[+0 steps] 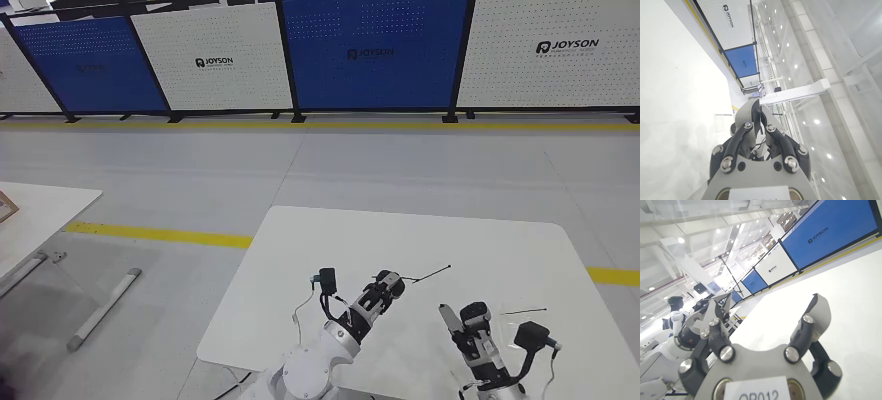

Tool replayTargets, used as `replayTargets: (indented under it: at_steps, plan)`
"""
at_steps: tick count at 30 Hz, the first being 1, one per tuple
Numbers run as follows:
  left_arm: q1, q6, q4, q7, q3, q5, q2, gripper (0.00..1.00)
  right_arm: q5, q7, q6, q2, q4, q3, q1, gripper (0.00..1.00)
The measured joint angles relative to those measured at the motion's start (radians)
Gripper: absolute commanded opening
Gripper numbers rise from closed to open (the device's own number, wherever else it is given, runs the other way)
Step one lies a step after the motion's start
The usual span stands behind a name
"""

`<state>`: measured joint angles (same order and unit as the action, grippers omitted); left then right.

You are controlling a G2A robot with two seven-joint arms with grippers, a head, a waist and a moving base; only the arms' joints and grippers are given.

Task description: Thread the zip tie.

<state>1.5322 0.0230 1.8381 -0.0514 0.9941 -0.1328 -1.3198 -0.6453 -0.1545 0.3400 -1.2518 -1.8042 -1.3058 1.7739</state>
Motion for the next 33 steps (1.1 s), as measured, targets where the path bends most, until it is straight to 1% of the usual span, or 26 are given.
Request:
replayTargets:
  at_steps: [3,4,7,11,12,20,23,29,33]
  plan:
    - [0.0,0.0,0.0,0.0,0.0,0.0,0.0,0.0,-0.003,0.0,-0.001,0.0,0.001,-0.001,-0.001,1.0]
    - [0.0,0.0,0.0,0.0,0.0,-0.001,0.0,0.0,-0.013,0.001,-0.011,0.0,0.003,-0.003,-0.005,1.0]
    - [-0.002,-0.002,-0.003,-0.006,-0.002,-0.013,-0.002,0.0,-0.117,-0.029,-0.071,-0.001,0.008,0.002,-0.02,1.0]
    - [-0.006,-0.011,-0.003,0.002,-0.008,-0.04,-0.004,0.0,-0.21,-0.064,-0.089,-0.002,0.012,0.011,-0.032,1.0]
    - [-0.008,-0.014,-0.004,0.007,-0.012,-0.042,-0.005,0.0,-0.22,-0.076,-0.094,-0.002,0.011,0.011,-0.032,1.0]
    - [-0.008,-0.015,-0.005,0.008,-0.013,-0.042,-0.005,0.0,-0.218,-0.07,-0.098,-0.002,0.012,0.011,-0.033,1.0]
    - [-0.011,-0.011,-0.007,0.013,-0.022,-0.04,-0.006,0.0,-0.237,-0.058,-0.136,-0.005,0.022,0.021,-0.047,1.0]
    - [-0.024,-0.012,-0.017,-0.001,-0.042,-0.029,-0.011,0.0,-0.355,-0.003,-0.188,-0.007,0.043,0.06,-0.074,1.0]
    - [-0.025,-0.013,-0.018,-0.003,-0.043,-0.029,-0.012,0.0,-0.358,0.0,-0.191,-0.007,0.043,0.06,-0.075,1.0]
